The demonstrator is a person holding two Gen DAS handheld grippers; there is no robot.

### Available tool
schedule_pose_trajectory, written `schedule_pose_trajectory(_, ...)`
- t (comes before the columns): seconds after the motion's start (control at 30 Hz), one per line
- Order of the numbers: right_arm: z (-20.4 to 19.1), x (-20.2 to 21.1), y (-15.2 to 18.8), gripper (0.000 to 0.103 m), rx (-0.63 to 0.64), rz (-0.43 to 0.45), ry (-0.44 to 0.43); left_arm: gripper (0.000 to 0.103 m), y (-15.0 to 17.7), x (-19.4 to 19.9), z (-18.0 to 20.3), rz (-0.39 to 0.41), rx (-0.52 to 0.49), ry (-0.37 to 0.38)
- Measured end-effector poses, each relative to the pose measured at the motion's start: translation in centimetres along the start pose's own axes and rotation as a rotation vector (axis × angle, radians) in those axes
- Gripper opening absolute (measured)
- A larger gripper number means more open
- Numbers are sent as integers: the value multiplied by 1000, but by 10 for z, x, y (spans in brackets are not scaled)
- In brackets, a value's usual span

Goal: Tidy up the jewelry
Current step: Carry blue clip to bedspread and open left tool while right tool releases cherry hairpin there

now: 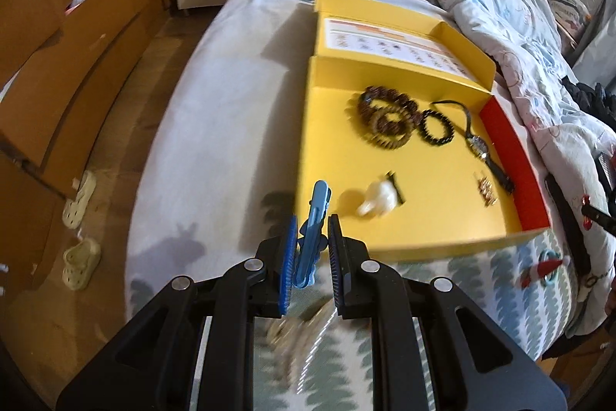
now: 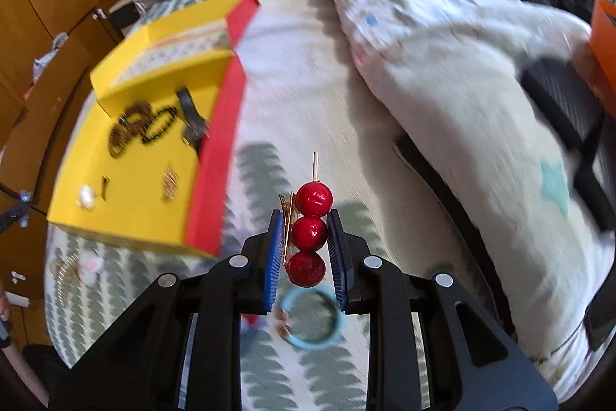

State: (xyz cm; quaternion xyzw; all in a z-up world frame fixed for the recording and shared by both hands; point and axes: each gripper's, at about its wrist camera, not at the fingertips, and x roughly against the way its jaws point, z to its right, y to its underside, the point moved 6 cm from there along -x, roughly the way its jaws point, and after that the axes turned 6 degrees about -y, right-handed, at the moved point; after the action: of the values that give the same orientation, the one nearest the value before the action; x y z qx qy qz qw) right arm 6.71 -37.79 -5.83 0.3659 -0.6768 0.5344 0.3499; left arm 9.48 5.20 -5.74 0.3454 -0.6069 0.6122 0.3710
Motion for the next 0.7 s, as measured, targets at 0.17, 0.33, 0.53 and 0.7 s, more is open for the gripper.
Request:
schedule_pose_trajectory(0.17,12,-8,22,24,-28,-22,-3,16,37,2,-21,-14,15,-13)
schedule_pose_trajectory(0.33,25,-24,34,24,-70,-59,1,16,61,-14,-26,-64,2,-31)
schedule_pose_trajectory(0.53,36,-30,34,24,-98,-69,14,16,61,-38,-28,-100,7,-45)
schedule_pose_trajectory(0.7,38,-36,33,24,-103,-82,10,16,56,-50,-22,-108,4,-43)
